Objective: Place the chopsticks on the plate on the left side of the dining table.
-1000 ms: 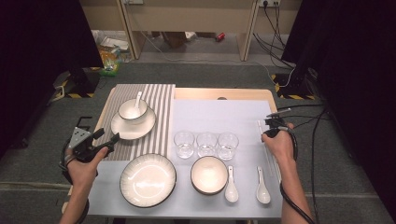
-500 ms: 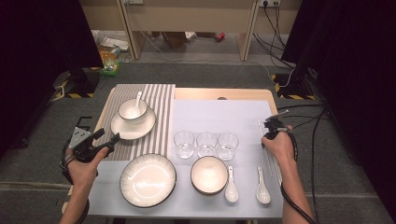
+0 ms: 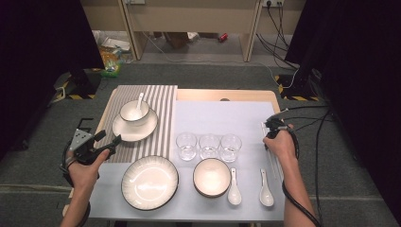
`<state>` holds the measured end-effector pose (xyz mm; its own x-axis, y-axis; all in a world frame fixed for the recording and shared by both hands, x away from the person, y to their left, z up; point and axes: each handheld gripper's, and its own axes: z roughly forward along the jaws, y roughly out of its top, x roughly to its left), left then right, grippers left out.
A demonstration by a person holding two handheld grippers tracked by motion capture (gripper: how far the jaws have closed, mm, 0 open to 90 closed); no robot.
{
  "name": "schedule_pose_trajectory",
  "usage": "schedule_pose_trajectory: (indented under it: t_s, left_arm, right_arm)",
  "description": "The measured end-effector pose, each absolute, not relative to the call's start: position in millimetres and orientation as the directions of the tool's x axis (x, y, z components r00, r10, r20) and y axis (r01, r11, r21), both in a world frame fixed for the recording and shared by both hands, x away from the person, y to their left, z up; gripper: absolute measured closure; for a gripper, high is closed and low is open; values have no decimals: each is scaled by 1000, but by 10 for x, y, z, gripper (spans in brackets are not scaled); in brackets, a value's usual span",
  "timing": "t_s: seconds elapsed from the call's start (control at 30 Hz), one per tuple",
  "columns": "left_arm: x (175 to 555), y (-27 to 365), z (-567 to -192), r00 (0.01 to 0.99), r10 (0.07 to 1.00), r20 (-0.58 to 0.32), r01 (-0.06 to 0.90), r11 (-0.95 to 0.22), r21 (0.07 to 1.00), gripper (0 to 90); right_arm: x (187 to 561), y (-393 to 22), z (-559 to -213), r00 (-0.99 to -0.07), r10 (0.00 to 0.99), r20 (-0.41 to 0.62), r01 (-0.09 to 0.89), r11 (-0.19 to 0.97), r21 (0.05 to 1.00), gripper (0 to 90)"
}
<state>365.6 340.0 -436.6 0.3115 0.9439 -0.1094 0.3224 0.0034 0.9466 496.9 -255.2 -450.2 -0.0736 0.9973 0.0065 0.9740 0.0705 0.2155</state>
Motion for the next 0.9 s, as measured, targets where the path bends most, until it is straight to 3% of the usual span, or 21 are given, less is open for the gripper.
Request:
schedule_pose_trajectory:
  t_s: [0.9]
  left_arm:
    - [3650,3407,-4370,309,945,-112,324,6,946,284]
  right_arm:
    - [4929,-2581,-4502,-73,997,19,964,66,259,856]
